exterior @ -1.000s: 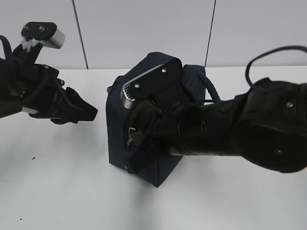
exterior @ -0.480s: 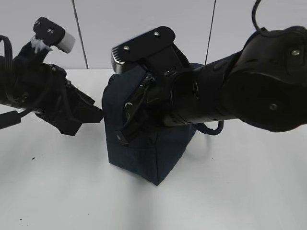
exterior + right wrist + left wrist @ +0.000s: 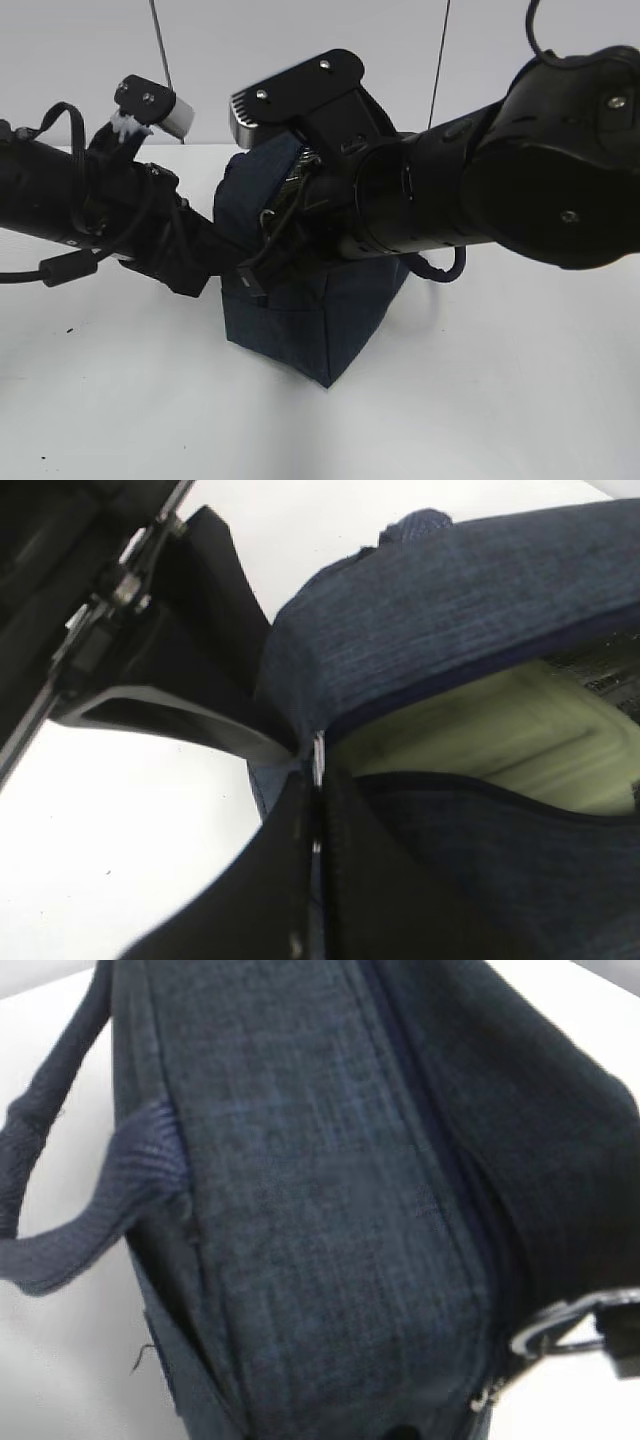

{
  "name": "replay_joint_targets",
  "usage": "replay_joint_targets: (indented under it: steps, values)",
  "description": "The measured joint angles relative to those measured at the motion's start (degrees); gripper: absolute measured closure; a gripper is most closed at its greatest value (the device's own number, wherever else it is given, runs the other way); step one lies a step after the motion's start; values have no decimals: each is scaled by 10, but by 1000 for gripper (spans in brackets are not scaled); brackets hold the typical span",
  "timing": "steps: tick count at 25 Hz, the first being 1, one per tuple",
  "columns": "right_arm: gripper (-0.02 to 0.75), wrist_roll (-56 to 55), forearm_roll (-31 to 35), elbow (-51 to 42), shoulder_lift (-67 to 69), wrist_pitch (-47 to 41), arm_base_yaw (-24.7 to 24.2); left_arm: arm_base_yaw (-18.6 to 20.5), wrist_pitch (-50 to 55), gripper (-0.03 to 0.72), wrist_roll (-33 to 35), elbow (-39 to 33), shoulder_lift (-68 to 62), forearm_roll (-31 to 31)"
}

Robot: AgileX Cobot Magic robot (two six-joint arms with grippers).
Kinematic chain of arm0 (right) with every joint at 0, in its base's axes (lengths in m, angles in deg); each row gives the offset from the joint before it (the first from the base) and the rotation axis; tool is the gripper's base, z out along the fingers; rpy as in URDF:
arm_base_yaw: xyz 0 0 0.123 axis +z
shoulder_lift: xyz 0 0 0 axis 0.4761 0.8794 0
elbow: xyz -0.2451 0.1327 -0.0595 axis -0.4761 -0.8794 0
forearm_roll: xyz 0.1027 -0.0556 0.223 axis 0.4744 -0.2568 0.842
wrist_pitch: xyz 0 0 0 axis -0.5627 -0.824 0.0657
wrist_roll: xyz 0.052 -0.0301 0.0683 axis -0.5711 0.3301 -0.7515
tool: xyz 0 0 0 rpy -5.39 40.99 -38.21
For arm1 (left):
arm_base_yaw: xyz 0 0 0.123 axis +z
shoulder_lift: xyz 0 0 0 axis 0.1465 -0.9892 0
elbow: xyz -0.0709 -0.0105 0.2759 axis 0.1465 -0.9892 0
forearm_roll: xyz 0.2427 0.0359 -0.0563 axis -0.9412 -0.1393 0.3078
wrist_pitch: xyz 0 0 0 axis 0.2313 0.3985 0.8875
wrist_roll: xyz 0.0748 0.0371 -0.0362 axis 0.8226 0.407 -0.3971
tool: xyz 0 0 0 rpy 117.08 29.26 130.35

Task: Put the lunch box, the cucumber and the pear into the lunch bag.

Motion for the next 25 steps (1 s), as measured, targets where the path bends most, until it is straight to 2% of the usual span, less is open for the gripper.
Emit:
replay_joint_targets:
  steps: [3,5,17,25]
  values:
    - [732,0,0,0,0,0,0,-1,3,650,9,0,-8,11]
    - [732,0,0,1,0,0,0,-1,9,682,10,0,-9,11]
    - [732,0,-52,66,0,-52,-1,-1,32,694,10,0,-10,8]
    - [732,-11,-53,93,0,-55,-63,-1,44,694,10,-2,-9,5]
